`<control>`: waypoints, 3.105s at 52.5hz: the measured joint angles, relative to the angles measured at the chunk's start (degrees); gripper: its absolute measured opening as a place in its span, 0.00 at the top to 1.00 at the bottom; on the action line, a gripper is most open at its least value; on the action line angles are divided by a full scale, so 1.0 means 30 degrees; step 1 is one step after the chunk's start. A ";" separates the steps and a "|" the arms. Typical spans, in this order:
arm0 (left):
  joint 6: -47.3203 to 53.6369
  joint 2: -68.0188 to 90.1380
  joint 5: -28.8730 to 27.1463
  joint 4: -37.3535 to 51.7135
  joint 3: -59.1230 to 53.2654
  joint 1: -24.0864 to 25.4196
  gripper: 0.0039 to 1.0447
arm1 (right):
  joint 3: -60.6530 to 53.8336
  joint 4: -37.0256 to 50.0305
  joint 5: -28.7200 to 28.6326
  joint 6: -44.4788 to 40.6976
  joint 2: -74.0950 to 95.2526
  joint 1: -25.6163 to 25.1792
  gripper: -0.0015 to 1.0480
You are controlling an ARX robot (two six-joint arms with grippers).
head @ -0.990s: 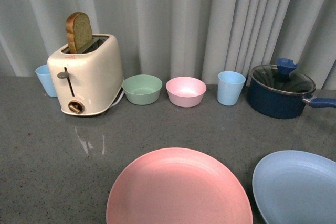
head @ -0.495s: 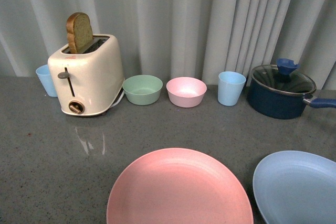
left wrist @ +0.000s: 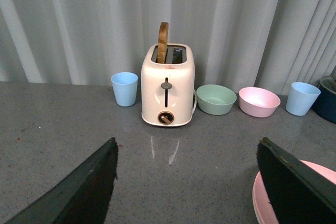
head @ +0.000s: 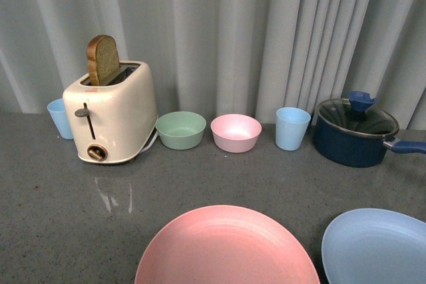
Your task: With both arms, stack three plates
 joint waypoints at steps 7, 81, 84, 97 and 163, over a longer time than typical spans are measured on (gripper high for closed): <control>0.0058 -0.0015 0.0007 0.0000 0.0000 0.0000 0.07 | 0.3512 -0.1953 -0.3504 0.4896 0.7941 -0.3453 0.07; 0.0058 -0.0007 0.0000 0.0000 0.0000 0.0000 0.06 | 1.1344 0.4648 -0.6768 -0.5887 3.5692 -1.0426 0.07; 0.0058 -0.0007 0.0000 0.0000 0.0000 0.0000 0.06 | 1.1642 0.4699 -0.6630 -0.5814 3.5984 -1.0280 0.07; 0.0058 -0.0007 0.0000 0.0000 0.0000 0.0000 0.06 | 1.3187 0.4743 -0.5916 -0.5406 3.7368 -0.8976 0.07; 0.0058 -0.0007 0.0000 0.0000 0.0000 0.0000 0.06 | 1.3814 0.4932 -0.7045 -0.4452 3.8119 -0.8816 0.97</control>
